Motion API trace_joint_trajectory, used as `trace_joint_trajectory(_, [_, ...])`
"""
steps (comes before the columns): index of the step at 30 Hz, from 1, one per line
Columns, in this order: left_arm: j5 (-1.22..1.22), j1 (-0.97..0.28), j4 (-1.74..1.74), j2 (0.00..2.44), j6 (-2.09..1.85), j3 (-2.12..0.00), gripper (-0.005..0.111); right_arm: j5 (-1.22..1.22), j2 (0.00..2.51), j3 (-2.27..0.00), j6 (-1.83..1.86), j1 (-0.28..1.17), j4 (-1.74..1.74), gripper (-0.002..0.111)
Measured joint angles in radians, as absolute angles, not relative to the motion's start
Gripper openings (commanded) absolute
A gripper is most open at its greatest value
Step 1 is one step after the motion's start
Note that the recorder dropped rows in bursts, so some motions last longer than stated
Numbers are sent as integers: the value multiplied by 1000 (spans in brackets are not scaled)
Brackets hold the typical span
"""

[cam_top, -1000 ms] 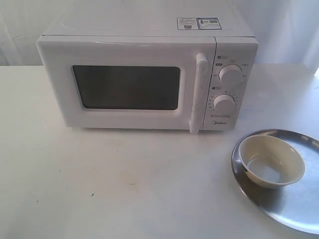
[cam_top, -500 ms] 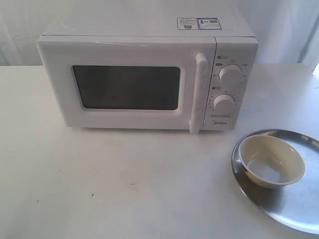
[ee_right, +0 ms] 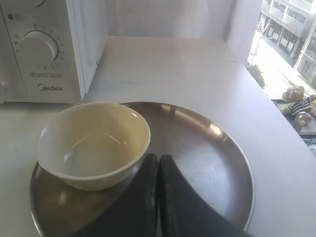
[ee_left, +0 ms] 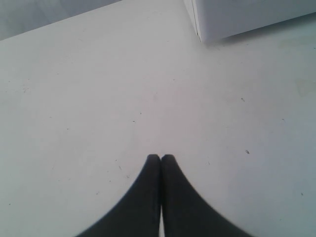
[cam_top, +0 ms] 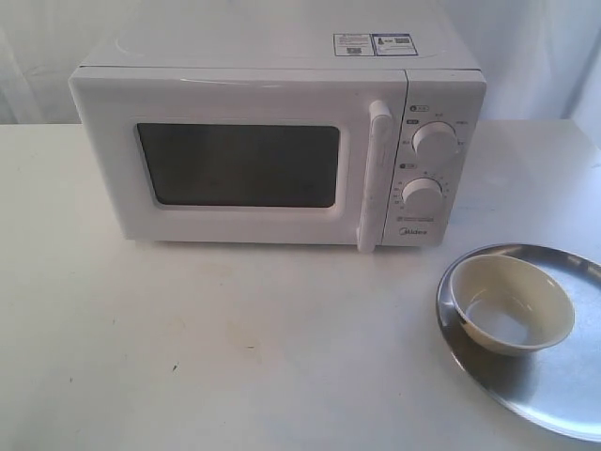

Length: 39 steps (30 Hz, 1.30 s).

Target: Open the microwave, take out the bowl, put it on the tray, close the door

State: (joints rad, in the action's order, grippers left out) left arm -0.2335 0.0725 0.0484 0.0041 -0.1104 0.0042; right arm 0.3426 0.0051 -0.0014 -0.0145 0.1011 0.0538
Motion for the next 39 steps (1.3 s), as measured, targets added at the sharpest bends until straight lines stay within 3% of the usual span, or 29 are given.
trace_joint_trajectory(9, [-233,72,48,4,-110,4,0,348,5,-1,-18,187,74,0])
trace_joint_trajectory(39, [-233,72,48,4,-110,4,0,350,5,-1,-9,191,103,0])
